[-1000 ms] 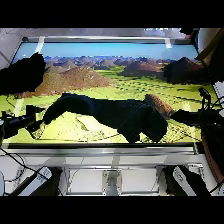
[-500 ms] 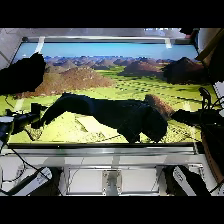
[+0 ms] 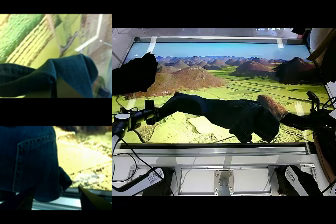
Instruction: Fold the clothes and pants, and hang the long-sleeved shirts on hangers.
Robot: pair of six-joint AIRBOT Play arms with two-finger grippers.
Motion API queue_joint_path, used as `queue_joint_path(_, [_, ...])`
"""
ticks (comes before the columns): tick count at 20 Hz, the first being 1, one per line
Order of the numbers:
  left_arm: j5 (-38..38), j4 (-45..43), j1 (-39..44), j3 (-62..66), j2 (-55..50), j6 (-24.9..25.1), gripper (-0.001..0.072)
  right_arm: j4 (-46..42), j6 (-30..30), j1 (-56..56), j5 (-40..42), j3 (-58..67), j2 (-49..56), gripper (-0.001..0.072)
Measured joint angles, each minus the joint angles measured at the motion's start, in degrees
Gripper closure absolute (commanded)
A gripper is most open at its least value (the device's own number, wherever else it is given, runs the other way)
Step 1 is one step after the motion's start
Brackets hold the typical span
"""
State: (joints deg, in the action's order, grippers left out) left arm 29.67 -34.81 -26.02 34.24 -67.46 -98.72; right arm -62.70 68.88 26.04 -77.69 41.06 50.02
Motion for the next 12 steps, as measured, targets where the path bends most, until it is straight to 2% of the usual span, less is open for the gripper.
queue_joint_path(4, [-0.42, 0.24, -0.74, 2.10, 2.40, 1.55, 0.0686, 6.51, -3.89, -0.04, -0.87, -6.23, 0.00, 0.0087])
queue_joint_path(7, [-0.50, 0.35, -0.92, 2.78, 3.69, 2.01, 0.0685, 12.57, -7.74, -1.70, 4.22, -11.72, 0.07, 0.0111])
queue_joint_path(8, [-0.50, 0.37, -0.92, 2.91, 4.00, 2.05, 0.0686, 13.84, -8.70, -2.93, 6.80, -13.44, 0.20, 0.0277])
queue_joint_path(9, [-0.39, 0.37, -0.96, 3.02, 4.28, 2.12, 0.0686, 14.82, -9.38, -4.22, 9.29, -14.71, 0.31, 0.0647])
queue_joint_path(12, [-0.11, 0.35, -1.25, 3.56, 5.92, 3.80, 0.0687, 16.33, -11.47, -7.69, 16.26, -15.32, 0.42, 0.0662])
